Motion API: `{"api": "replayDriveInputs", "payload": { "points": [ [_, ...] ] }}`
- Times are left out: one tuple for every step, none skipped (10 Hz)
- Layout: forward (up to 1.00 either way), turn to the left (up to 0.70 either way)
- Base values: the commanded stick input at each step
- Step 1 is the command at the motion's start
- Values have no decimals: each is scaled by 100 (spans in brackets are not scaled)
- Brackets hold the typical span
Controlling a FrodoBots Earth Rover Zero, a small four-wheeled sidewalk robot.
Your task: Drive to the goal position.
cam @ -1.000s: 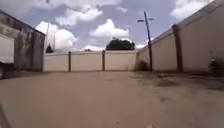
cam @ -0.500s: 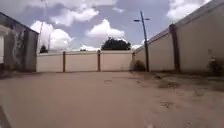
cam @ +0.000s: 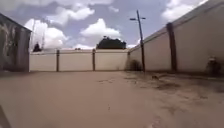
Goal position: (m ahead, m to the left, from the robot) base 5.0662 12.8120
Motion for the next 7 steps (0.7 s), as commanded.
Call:
{"api": "replayDriveInputs", "payload": {
  "points": [
    [60, -15],
    [60, -15],
    [60, -15],
    [60, -15],
    [60, -15],
    [35, 33],
    [0, 60]
  ]
}}
